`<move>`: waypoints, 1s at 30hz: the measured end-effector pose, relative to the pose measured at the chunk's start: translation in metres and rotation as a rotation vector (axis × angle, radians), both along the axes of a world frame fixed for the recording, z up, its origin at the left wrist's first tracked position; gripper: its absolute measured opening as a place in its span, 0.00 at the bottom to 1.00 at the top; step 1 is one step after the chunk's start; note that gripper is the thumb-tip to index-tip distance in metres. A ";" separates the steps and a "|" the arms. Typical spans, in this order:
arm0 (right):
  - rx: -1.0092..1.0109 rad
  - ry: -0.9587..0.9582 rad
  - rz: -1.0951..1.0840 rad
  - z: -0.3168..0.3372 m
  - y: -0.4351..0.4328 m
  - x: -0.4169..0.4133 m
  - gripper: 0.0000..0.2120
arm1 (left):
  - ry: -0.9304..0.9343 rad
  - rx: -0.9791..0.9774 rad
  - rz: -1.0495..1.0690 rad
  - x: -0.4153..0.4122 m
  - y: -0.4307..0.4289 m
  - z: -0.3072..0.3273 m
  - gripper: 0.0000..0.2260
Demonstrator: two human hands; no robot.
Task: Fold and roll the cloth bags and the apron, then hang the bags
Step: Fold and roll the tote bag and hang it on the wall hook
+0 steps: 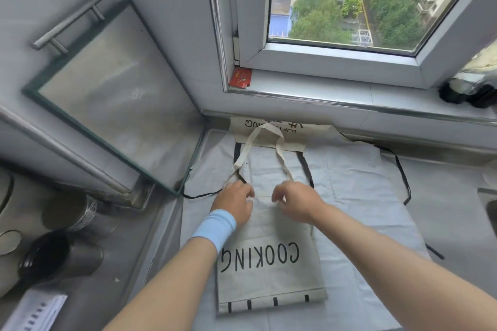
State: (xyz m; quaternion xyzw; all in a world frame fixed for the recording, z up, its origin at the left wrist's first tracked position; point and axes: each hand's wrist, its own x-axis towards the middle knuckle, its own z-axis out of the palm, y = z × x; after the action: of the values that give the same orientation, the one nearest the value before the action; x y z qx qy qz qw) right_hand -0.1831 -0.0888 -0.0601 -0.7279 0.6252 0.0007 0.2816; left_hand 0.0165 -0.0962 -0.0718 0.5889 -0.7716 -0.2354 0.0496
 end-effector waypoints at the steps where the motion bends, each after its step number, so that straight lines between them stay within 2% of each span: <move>1: 0.006 0.098 0.076 -0.003 0.009 0.000 0.12 | -0.036 -0.005 -0.039 0.004 0.007 -0.001 0.08; 4: -0.017 0.285 0.180 -0.010 0.028 -0.002 0.17 | -0.139 0.030 -0.060 0.019 0.025 -0.004 0.14; 6: -0.033 0.358 0.176 -0.012 0.029 -0.005 0.15 | -0.200 0.112 -0.065 0.028 0.033 -0.007 0.18; 8: -0.033 0.329 0.120 -0.012 0.027 -0.008 0.11 | -0.163 0.164 -0.040 0.035 0.038 -0.009 0.18; 12: -0.013 0.156 0.024 -0.008 0.017 -0.014 0.07 | -0.058 0.079 0.063 0.037 0.028 -0.010 0.11; 17: -0.055 0.203 0.003 -0.010 -0.001 -0.012 0.06 | -0.063 0.096 0.165 0.034 0.010 -0.009 0.09; 19: -0.074 0.225 0.006 -0.015 -0.007 -0.010 0.06 | -0.151 0.021 0.201 0.028 0.007 -0.010 0.14; 21: -0.089 0.273 0.003 -0.020 -0.007 -0.007 0.07 | -0.293 -0.158 0.197 0.018 0.016 -0.009 0.19; 23: -0.130 0.347 0.002 -0.023 -0.003 -0.004 0.07 | -0.261 -0.253 0.127 0.002 0.035 -0.011 0.19; 25: -0.243 0.426 0.012 -0.027 0.006 -0.002 0.10 | -0.193 -0.211 -0.002 -0.015 0.060 -0.019 0.17; 27: -0.372 0.437 0.024 -0.028 0.021 0.003 0.16 | -0.241 -0.102 -0.096 -0.026 0.080 -0.027 0.22; 30: -0.427 0.258 0.031 -0.033 0.057 0.019 0.22 | -0.288 -0.008 -0.046 -0.033 0.092 -0.039 0.27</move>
State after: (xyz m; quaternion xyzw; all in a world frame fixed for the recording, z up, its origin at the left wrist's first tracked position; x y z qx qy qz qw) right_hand -0.1638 -0.0321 -0.0931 -0.7744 0.6306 -0.0341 0.0389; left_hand -0.0169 -0.0041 -0.1110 0.5986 -0.7849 -0.1463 -0.0647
